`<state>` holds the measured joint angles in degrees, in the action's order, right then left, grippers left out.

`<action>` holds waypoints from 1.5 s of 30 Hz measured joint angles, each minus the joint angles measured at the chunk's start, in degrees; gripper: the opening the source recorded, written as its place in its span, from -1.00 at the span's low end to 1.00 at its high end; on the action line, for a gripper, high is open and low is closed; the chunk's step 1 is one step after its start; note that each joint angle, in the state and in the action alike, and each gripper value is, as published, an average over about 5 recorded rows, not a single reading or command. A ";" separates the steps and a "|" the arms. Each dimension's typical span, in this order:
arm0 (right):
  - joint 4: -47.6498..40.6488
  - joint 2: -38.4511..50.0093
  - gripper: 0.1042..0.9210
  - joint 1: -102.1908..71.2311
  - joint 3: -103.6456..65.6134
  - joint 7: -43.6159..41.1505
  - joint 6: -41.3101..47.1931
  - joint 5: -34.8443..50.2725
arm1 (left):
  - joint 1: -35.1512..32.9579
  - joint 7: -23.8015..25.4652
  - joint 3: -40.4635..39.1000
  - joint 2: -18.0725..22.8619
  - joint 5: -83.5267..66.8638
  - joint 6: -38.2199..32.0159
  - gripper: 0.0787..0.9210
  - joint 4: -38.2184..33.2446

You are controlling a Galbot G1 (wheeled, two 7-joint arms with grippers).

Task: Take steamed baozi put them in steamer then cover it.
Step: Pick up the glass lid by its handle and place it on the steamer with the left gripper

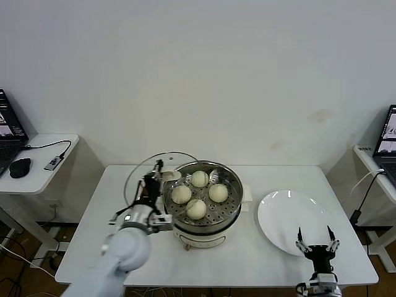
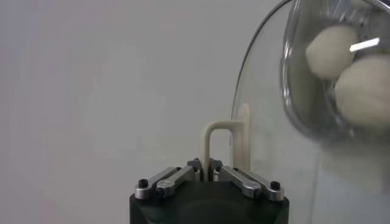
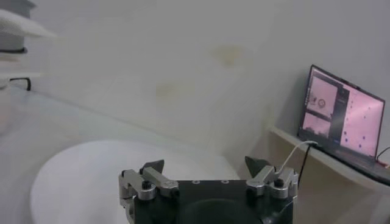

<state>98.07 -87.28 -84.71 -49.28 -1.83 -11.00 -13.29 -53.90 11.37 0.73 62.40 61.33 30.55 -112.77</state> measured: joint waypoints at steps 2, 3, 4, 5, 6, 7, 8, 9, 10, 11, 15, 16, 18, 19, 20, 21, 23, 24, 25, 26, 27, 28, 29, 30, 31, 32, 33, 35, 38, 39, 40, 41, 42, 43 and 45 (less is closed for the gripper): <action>-0.26 -0.17 0.76 0.17 0.22 0.04 0.02 -0.51 | 1.06 1.05 -1.53 1.98 2.06 0.56 -0.86 1.11; -0.36 -0.26 0.76 0.27 0.31 0.07 0.03 -0.73 | 1.54 1.52 -2.24 2.94 3.04 0.78 -0.86 1.64; -0.44 -0.34 0.76 0.36 0.39 0.09 0.05 -0.93 | 1.98 1.96 -2.91 3.88 3.99 0.98 -0.86 2.16; -0.51 -0.41 0.76 0.46 0.46 0.11 0.08 -1.09 | 2.40 2.35 -3.54 4.77 4.90 1.15 -0.86 2.66; -0.57 -0.46 0.76 0.53 0.52 0.13 0.09 -1.23 | 2.79 2.71 -4.12 5.65 5.77 1.30 -0.86 3.14; -0.62 -0.49 0.76 0.59 0.57 0.15 0.11 -1.34 | 3.15 3.04 -4.67 6.46 6.61 1.43 -0.86 3.60; -0.66 -0.52 0.76 0.63 0.62 0.16 0.12 -1.44 | 3.47 3.34 -5.15 7.23 7.39 1.54 -0.86 4.04; -0.71 -0.54 0.76 0.66 0.65 0.18 0.14 -1.51 | 3.75 3.61 -5.61 7.95 8.13 1.63 -0.86 4.47; -0.76 -0.55 0.76 0.67 0.67 0.19 0.15 -1.57 | 3.98 3.86 -6.03 8.60 8.83 1.71 -0.86 4.88; -0.81 -0.57 0.76 0.68 0.69 0.21 0.17 -1.63 | 4.16 4.08 -6.44 9.20 9.49 1.76 -0.86 5.27; -0.96 -0.61 0.76 0.72 0.75 0.25 0.19 -1.75 | 4.53 4.87 -7.77 11.25 11.79 1.85 -0.86 6.69; -0.98 -0.61 0.76 0.73 0.76 0.25 0.19 -1.78 | 4.57 5.03 -8.02 11.69 12.30 1.86 -0.86 6.99; -1.02 -0.62 0.76 0.77 0.82 0.26 0.20 -1.86 | 4.64 5.34 -8.44 12.55 13.30 1.85 -0.86 7.56; -1.03 -0.63 0.76 0.79 0.86 0.27 0.21 -1.90 | 4.66 5.48 -8.62 12.94 13.77 1.84 -0.86 7.84; -1.03 -0.64 0.76 0.81 0.91 0.27 0.23 -1.94 | 4.70 5.63 -8.78 13.29 14.22 1.83 -0.86 8.10; -1.03 -0.65 0.76 0.83 0.96 0.27 0.24 -1.99 | 4.74 5.77 -8.93 13.62 14.63 1.82 -0.86 8.35; -1.04 -0.67 0.76 0.82 1.03 0.27 0.26 -2.06 | 4.86 5.98 -9.16 14.21 15.38 1.79 -0.86 8.80; -1.04 -0.68 0.76 0.81 1.05 0.27 0.26 -2.09 | 4.92 6.06 -9.26 14.47 15.70 1.77 -0.86 9.02; -1.05 -0.68 0.76 0.79 1.07 0.27 0.26 -2.12 | 4.96 6.11 -9.35 14.71 16.01 1.74 -0.86 9.25; -1.07 -0.67 0.76 0.77 1.07 0.27 0.26 -2.14 | 5.00 6.16 -9.43 14.94 16.30 1.71 -0.86 9.48; -1.08 -0.67 0.76 0.74 1.08 0.27 0.26 -2.16 | 5.03 6.20 -9.50 15.15 16.57 1.68 -0.86 9.70; -1.09 -0.67 0.76 0.72 1.09 0.27 0.26 -2.19 | 5.07 6.24 -9.57 15.34 16.83 1.65 -0.86 9.91; -1.10 -0.68 0.76 0.70 1.10 0.27 0.26 -2.21 | 5.12 6.28 -9.63 15.49 17.08 1.62 -0.86 10.10; -1.10 -0.68 0.76 0.69 1.12 0.27 0.26 -2.22 | 5.17 6.33 -9.67 15.63 17.31 1.59 -0.86 10.27; -1.10 -0.69 0.76 0.68 1.13 0.26 0.25 -2.24 | 5.23 6.38 -9.71 15.74 17.53 1.57 -0.86 10.42; -1.10 -0.70 0.76 0.67 1.13 0.26 0.25 -2.26 | 5.27 6.44 -9.74 15.83 17.73 1.55 -0.86 10.55; -1.10 -0.71 0.76 0.67 1.14 0.26 0.25 -2.27 | 5.29 6.51 -9.76 15.91 17.90 1.54 -0.86 10.65; -1.09 -0.72 0.76 0.66 1.15 0.25 0.25 -2.31 | 5.29 6.64 -9.78 16.03 18.19 1.53 -0.86 10.76; -1.08 -0.72 0.76 0.63 1.20 0.23 0.25 -2.33 | 5.07 6.79 -9.77 16.16 18.58 1.49 -0.86 10.80; -1.08 -0.72 0.76 0.62 1.22 0.23 0.25 -2.34 | 4.95 6.82 -9.74 16.20 18.70 1.47 -0.86 10.80; -1.08 -0.72 0.76 0.61 1.24 0.23 0.25 -2.35 | 4.82 6.85 -9.70 16.23 18.80 1.44 -0.86 10.78; -1.08 -0.72 0.76 0.61 1.27 0.22 0.25 -2.36 | 4.69 6.89 -9.67 16.25 18.89 1.42 -0.86 10.75; -1.09 -0.73 0.76 0.61 1.30 0.22 0.25 -2.37 | 4.56 6.92 -9.63 16.28 18.99 1.40 -0.86 10.72; -1.09 -0.73 0.76 0.62 1.34 0.22 0.25 -2.39 | 4.43 6.94 -9.60 16.30 19.07 1.38 -0.86 10.68; -1.10 -0.73 0.76 0.63 1.44 0.20 0.25 -2.41 | 4.21 6.98 -9.58 16.34 19.25 1.34 -0.86 10.64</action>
<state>96.97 -88.01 -84.09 -47.84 -1.63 -10.75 -15.70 -49.69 18.35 -8.85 78.74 80.58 31.90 -102.13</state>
